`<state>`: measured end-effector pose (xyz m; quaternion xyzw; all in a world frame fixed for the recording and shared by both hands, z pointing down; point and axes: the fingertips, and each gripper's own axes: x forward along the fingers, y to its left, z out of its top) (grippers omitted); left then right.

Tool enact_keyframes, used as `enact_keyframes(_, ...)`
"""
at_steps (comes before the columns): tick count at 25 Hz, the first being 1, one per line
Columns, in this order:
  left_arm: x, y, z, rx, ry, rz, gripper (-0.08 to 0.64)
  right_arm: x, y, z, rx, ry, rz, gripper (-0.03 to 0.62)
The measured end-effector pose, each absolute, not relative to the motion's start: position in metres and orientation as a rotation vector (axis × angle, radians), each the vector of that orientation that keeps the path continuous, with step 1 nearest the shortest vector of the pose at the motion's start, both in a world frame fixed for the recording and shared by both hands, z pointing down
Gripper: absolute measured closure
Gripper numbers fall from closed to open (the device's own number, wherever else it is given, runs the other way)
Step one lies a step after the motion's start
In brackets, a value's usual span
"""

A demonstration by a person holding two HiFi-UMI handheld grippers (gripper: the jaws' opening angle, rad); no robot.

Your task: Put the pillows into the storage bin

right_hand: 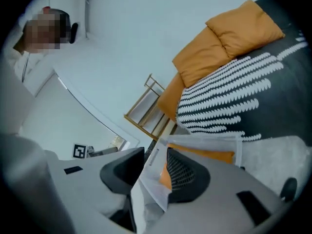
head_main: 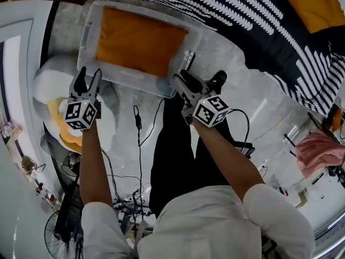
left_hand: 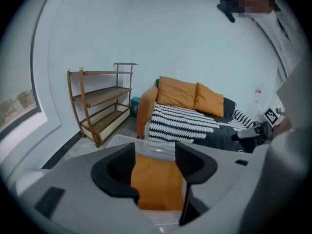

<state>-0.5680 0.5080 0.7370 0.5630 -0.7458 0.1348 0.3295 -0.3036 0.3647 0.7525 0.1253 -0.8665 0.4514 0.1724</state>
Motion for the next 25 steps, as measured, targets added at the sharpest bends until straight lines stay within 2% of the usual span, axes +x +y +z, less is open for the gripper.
enact_keyframes(9, -0.456, 0.408, 0.579, 1.713, -2.095, 0.159, 0.327, -0.244, 0.244, 0.580, 0.223, -2.845, 0.781, 0.433)
enact_keyframes(17, -0.347, 0.307, 0.427, 1.927, -2.141, 0.105, 0.336, -0.153, 0.153, 0.409, 0.255, -3.072, 0.297, 0.433)
enact_keyframes(19, -0.318, 0.286, 0.391, 1.986, -2.155, 0.091, 0.336, -0.126, 0.131, 0.377, 0.300, -3.099, 0.246, 0.415)
enact_keyframes(21, -0.289, 0.263, 0.361, 2.058, -2.161, 0.086, 0.336, -0.098, 0.105, 0.352, 0.373, -3.124, 0.204, 0.334)
enact_keyframes(25, -0.239, 0.226, 0.322, 2.166, -2.130, 0.086, 0.336, -0.031, 0.067, 0.307, 0.528, -3.181, 0.142, 0.324)
